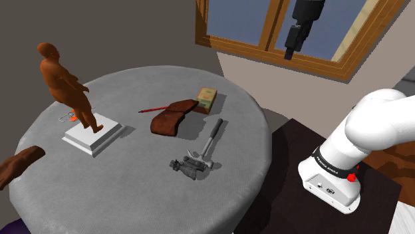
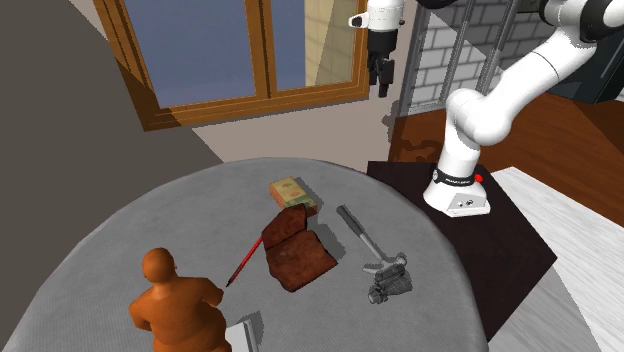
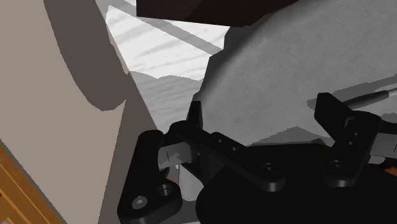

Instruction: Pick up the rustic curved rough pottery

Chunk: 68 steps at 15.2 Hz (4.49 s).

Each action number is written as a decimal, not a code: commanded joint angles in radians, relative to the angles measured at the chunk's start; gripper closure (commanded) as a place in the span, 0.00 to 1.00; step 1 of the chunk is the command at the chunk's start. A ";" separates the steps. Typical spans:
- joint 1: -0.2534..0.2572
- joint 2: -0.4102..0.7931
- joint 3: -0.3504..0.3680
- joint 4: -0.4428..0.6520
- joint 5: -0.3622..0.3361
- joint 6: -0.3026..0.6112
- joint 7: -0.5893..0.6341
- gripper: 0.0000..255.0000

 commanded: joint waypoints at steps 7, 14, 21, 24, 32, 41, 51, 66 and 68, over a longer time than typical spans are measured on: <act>0.045 0.025 0.023 -0.129 0.146 0.173 0.076 0.00; 0.123 0.117 0.063 -0.230 0.336 0.410 0.132 0.00; 0.234 0.284 0.102 -0.258 0.561 0.668 0.134 0.00; 0.290 0.375 0.114 -0.242 0.674 0.775 0.110 0.00; 0.433 0.639 0.139 -0.112 1.032 0.994 -0.041 0.00; 0.490 0.861 0.176 0.054 1.347 1.093 -0.247 0.00; 0.489 0.916 0.183 0.066 1.424 1.114 -0.336 1.00; 0.489 0.810 0.170 0.048 1.274 1.069 -0.163 1.00; 0.487 0.788 0.168 0.047 1.242 1.056 -0.127 1.00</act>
